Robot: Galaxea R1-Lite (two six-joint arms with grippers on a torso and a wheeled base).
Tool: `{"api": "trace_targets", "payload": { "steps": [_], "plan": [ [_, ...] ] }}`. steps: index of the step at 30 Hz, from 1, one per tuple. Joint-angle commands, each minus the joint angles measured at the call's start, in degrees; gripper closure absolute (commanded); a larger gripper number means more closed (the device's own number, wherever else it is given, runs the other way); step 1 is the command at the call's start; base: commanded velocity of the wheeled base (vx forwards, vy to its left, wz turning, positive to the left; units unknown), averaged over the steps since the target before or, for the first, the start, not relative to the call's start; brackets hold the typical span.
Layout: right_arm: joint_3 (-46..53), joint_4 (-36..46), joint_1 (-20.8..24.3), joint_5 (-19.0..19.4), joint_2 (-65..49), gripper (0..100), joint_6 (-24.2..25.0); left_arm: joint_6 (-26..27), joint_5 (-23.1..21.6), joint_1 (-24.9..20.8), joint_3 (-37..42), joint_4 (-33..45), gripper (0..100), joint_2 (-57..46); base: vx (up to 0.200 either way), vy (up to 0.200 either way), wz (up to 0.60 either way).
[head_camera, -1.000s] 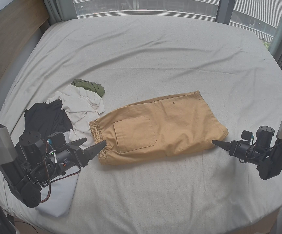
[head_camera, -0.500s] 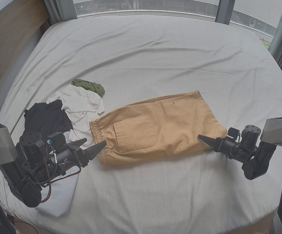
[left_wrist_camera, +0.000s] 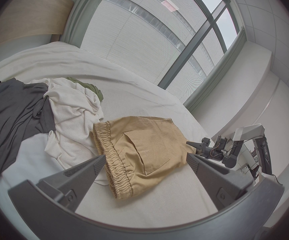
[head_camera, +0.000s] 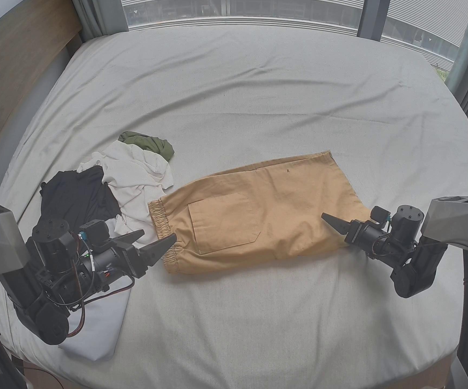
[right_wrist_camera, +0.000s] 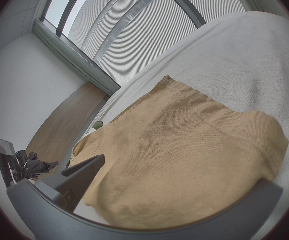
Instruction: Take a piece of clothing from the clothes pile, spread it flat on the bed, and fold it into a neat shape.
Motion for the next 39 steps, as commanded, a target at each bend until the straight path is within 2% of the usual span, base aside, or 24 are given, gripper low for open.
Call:
{"api": "trace_targets", "payload": {
  "steps": [1, 12, 15, 27, 35, 39],
  "plan": [
    [0.28, 0.01, 0.21, -0.02, 0.31, 100, -0.08, -0.01, 0.10, 0.01, 0.02, -0.14, 0, 0.71, 0.000, 0.000, 0.00],
    [3.80, -0.08, 1.53, -0.10, -2.06, 100, -1.22, -0.10, 0.10, 0.10, -0.07, -0.14, 0, 0.71, 0.000, 0.000, 0.00],
    [6.96, -0.08, 2.14, -0.10, -4.17, 100, -3.86, -0.19, 0.10, 0.54, -0.07, -0.14, 0, 0.53, 0.000, 0.000, 0.00],
    [17.51, 0.01, 2.58, -1.95, -11.38, 100, -9.30, -0.36, -0.07, 0.80, -0.07, -0.14, 0, 0.36, 0.000, 0.000, 0.00],
    [26.30, 0.01, 0.21, -1.95, -13.14, 100, -14.23, -0.45, -0.07, 0.80, -0.07, -0.05, 0, 0.62, 0.000, 0.000, 0.00],
    [30.25, 0.01, -0.32, -1.95, -14.28, 100, -14.58, -0.54, -0.07, 0.80, 0.02, -0.05, 0, 0.71, 0.000, 0.000, 0.00]
  ]
}}
